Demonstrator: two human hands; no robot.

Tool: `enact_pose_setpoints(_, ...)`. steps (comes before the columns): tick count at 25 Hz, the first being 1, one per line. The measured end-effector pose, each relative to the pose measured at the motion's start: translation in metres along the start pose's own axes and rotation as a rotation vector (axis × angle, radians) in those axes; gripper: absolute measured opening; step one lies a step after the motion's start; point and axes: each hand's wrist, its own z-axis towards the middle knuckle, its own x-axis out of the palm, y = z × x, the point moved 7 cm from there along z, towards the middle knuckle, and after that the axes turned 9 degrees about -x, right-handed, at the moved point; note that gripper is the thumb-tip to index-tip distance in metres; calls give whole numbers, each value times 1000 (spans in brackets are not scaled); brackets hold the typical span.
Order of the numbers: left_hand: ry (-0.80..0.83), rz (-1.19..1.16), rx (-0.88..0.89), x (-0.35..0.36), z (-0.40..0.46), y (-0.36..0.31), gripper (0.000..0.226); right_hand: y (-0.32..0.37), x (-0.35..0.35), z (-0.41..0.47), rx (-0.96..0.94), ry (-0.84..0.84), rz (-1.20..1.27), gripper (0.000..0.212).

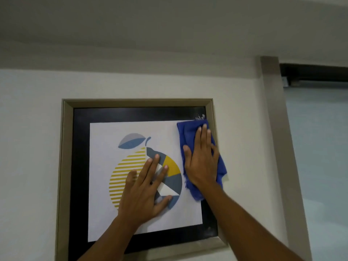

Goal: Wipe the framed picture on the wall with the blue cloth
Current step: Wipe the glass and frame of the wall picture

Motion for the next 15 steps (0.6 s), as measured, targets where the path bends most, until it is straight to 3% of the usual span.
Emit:
enact_pose_setpoints(5,-30,-45,14,5,-1,3,82,7,-11,43,-48,-111,-55,65)
enact_pose_setpoints(12,-27,-64,16,4,-3,2,83,-15,24,-159,80,-11,26,73)
enact_pose_setpoints(15,-22,-56,15,2,-3,0,82,-18,22,-163,47,30,-9,77)
